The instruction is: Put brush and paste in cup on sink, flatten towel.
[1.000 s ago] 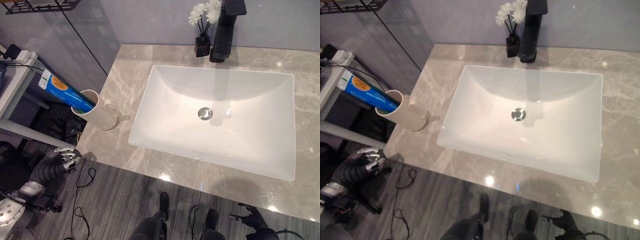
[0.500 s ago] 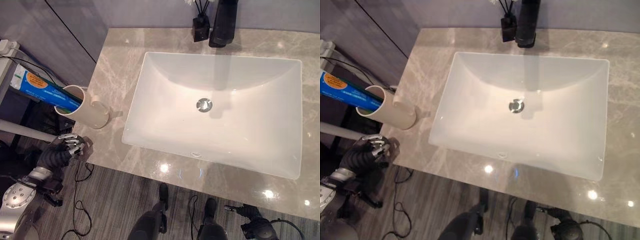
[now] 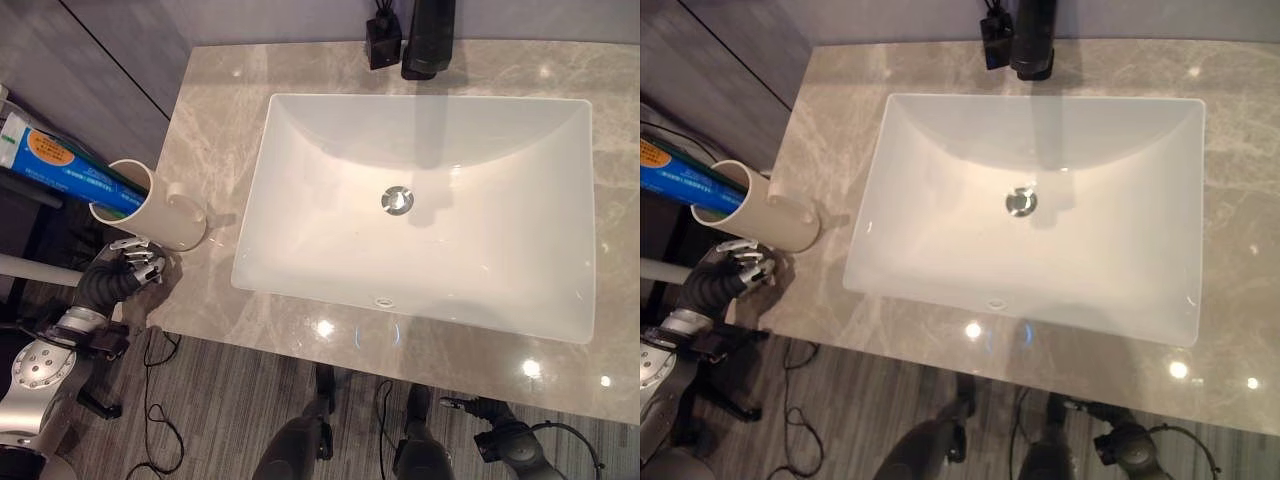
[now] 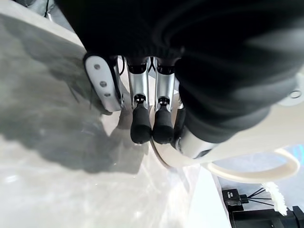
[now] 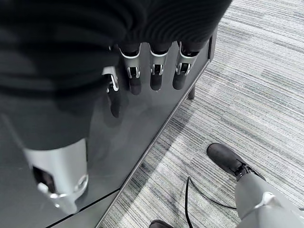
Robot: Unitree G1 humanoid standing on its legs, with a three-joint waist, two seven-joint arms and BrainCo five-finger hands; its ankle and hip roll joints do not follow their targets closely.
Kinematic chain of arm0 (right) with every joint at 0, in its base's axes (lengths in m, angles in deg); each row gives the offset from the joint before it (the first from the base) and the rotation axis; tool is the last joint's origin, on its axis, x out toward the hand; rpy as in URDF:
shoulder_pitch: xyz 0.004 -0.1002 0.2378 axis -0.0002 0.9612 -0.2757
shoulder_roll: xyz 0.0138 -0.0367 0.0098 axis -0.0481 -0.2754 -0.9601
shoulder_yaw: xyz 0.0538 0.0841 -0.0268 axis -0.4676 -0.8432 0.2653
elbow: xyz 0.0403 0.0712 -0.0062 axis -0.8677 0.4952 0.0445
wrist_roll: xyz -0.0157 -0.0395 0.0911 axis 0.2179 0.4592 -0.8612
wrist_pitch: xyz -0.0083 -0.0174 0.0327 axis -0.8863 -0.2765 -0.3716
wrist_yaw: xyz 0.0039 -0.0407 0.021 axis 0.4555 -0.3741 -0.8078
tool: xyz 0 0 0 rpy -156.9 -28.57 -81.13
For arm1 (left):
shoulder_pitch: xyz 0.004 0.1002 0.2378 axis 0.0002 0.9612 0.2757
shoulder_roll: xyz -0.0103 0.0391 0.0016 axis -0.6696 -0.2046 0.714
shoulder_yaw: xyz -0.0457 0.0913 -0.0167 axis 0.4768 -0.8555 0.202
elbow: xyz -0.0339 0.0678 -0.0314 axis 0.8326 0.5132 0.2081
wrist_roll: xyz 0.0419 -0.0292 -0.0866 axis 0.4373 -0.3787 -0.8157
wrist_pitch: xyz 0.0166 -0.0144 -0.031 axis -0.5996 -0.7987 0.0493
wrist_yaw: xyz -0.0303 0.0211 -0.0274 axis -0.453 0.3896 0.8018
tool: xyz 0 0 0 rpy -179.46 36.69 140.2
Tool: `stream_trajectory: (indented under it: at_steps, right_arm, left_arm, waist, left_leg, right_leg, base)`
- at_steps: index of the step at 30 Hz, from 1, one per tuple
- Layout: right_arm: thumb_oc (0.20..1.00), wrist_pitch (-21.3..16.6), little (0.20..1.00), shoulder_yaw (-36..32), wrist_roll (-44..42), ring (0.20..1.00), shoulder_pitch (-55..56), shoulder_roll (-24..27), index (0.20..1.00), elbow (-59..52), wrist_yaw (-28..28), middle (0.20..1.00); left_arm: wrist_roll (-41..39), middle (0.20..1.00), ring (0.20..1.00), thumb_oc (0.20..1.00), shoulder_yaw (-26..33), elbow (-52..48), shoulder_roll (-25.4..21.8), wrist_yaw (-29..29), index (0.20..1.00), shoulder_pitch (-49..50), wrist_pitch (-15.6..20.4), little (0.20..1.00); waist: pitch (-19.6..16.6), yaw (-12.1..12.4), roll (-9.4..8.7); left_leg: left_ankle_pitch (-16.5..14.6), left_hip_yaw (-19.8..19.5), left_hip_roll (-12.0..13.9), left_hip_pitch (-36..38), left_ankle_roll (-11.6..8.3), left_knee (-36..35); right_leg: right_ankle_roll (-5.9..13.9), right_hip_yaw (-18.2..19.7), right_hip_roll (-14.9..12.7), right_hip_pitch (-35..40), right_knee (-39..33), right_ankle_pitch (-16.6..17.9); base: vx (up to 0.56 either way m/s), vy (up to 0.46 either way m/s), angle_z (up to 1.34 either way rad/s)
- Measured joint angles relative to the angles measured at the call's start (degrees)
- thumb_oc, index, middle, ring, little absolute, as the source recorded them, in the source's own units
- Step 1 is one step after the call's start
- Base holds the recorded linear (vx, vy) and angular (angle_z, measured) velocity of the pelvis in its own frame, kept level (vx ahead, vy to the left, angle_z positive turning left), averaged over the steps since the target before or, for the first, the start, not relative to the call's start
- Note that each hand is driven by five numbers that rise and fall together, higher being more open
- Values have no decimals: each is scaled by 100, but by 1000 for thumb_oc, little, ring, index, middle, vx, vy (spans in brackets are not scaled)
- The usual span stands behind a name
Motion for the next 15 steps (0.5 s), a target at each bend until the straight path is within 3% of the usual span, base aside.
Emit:
stream_trajectory:
  at_steps: [15]
  right_arm:
    - [1000,-6,1000,73,-8,1000,-311,3,1000,1,-16,1000]
  left_arm:
    - [182,200,200,200,-161,423,92,-450,200,-810,244,200]
  waist:
    - [102,-139,-77]
  left_leg:
    - [0,200,27,-67,1,0]
  right_leg:
    - [-7,265,4,-194,0,93]
  base:
    - [-1,-9,-7]
